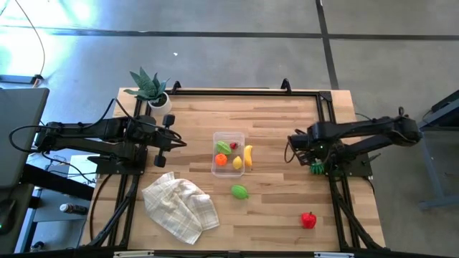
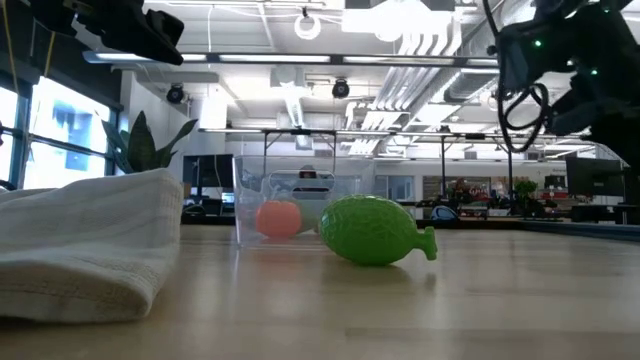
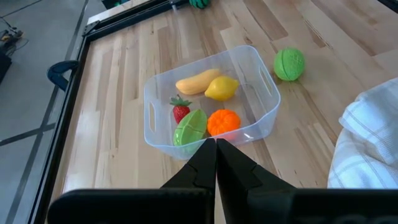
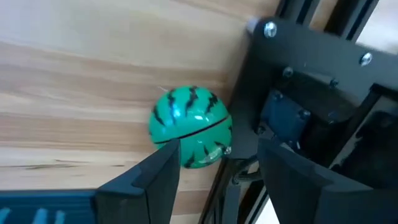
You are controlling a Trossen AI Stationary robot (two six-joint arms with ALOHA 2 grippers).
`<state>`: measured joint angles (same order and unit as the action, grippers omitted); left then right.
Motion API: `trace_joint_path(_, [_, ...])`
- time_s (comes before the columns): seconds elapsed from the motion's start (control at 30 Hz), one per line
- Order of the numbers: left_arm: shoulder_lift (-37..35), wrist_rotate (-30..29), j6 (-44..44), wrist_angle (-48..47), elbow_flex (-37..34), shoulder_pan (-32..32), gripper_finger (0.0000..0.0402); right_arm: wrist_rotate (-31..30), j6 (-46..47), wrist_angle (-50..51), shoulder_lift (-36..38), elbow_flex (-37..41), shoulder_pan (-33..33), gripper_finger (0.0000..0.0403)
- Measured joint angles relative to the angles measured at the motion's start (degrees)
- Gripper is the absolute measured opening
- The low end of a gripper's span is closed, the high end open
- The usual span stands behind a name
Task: Pick and placing Produce into tupperware
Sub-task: Put the green watermelon into the transparent bin
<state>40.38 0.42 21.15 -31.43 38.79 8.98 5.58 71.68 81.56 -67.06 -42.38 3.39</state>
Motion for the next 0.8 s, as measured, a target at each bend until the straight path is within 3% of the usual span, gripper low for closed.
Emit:
trace_joint_path(0.47, [0.0, 0.01, 0.0, 0.0, 0.0, 0.0, 0.0003, 1.41, 0.43, -3.04, 0.15, -0.04, -1.34, 0.0258])
trace_joint_path(0.8, [0.0, 0.01, 0.0, 0.01, 0.0, 0.01, 0.0003, 1.57, 5.57, -4.75, -0.12, 0.12, -5.33, 0.0262])
